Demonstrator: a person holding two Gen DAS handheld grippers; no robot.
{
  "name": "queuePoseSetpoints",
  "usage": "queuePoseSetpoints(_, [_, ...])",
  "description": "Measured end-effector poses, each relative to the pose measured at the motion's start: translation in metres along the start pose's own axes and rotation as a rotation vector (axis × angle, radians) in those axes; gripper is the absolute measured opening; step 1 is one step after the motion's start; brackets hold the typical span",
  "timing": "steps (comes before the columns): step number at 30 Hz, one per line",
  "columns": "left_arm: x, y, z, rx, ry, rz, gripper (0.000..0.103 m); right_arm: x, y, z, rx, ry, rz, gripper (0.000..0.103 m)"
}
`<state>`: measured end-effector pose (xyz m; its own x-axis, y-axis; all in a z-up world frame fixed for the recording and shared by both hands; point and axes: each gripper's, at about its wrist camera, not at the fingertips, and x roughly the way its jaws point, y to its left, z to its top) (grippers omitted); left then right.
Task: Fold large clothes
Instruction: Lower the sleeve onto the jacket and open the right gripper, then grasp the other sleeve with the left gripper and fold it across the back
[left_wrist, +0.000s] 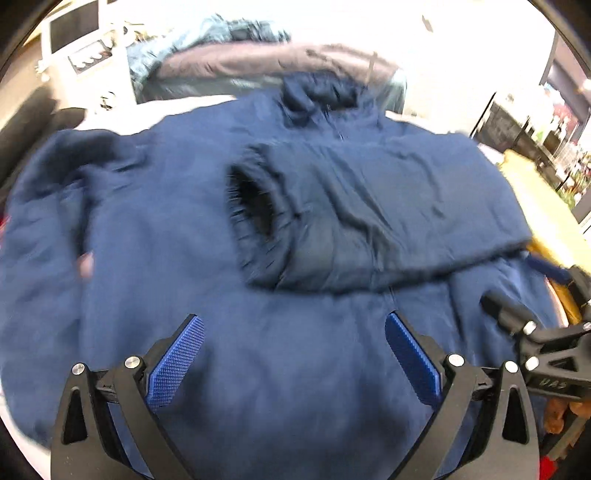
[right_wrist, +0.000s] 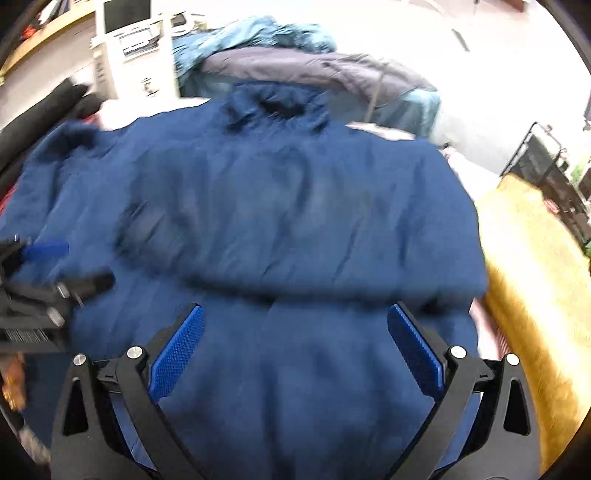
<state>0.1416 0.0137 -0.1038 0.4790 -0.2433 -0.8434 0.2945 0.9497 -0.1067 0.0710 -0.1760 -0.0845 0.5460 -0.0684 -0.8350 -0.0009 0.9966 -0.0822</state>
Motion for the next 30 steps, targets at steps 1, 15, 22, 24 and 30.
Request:
queuePoseSetpoints(1, [-0.013,0.009,-0.011,-0.019,-0.024,0.008,0.097,-0.002,0.004,-0.011,-0.004,0.021,0.032,0.098])
queuePoseSetpoints(15, [-0.094,0.146,-0.112,-0.457,-0.168,0.261,0.097,-0.040,0.042,-0.093,-0.050,0.040,0.128,0.098])
queuePoseSetpoints(22, [-0.065,0.167,-0.102,-0.497,-0.132,0.207,0.097,-0.040,0.036,-0.102,0.022,0.069,0.158,0.098])
queuePoseSetpoints(24, [-0.057,0.168,-0.094,-0.495,-0.127,0.205,0.095,-0.038,0.036,-0.106,0.019,0.079,0.151,0.098])
queuePoseSetpoints(30, [-0.053,0.177,-0.077,-0.450,-0.127,0.190,0.055,-0.032,0.030,-0.115,0.034,0.104,0.140,0.098])
